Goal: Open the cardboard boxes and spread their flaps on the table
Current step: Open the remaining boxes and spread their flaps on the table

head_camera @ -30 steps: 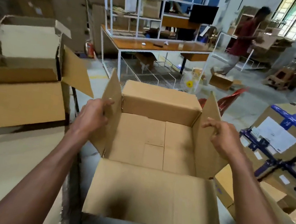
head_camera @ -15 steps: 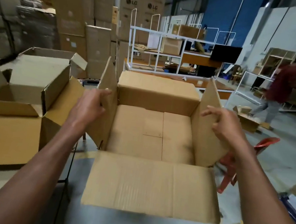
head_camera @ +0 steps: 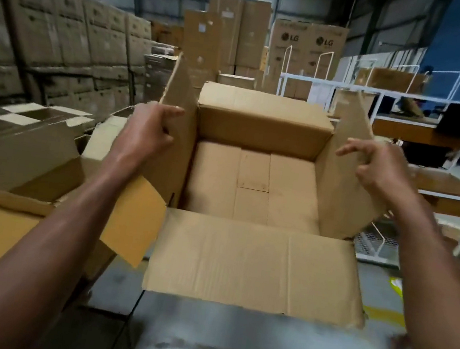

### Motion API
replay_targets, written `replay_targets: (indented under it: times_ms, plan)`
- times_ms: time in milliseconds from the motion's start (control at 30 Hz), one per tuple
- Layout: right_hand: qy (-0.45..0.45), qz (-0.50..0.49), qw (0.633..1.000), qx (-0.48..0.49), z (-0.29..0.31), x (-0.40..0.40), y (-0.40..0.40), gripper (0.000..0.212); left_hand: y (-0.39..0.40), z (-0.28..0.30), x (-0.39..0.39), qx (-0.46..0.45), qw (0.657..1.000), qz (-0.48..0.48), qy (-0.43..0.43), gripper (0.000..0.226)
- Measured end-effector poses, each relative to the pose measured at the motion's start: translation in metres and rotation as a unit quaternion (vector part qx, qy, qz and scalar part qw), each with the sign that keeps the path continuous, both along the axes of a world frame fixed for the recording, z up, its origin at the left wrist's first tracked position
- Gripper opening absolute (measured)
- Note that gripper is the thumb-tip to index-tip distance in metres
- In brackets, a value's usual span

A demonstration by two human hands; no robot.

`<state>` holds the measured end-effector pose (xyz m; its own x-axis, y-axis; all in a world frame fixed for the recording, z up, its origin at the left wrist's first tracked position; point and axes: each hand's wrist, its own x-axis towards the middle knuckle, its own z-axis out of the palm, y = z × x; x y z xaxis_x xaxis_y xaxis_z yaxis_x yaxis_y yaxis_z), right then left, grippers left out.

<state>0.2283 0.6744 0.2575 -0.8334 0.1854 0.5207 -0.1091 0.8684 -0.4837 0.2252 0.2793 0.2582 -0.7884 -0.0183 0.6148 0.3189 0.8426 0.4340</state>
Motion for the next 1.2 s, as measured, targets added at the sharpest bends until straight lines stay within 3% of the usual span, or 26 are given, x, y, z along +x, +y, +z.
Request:
replay_targets:
  times_ms: [400,600,800,1200]
  plan:
    - [0.055,0.203,0.977,0.041,0.098,-0.228,-0.033,0.058,-0.004,0.086,-0.076,0.007,0.98,0.189,0.068,0.059]
    - [0.061,0.316,0.946,0.034,0.122,-0.318,-0.111,0.063,-0.044,0.111,-0.087,-0.015,0.953,0.289,0.094,0.055]
    - [0.086,0.41,0.907,0.033,0.122,-0.39,-0.215,0.053,-0.111,0.113,-0.101,-0.031,0.924,0.368,0.102,0.052]
    - [0.06,0.547,0.834,0.048,0.127,-0.473,-0.391,0.043,-0.214,0.117,-0.111,-0.042,0.868,0.489,0.074,0.051]
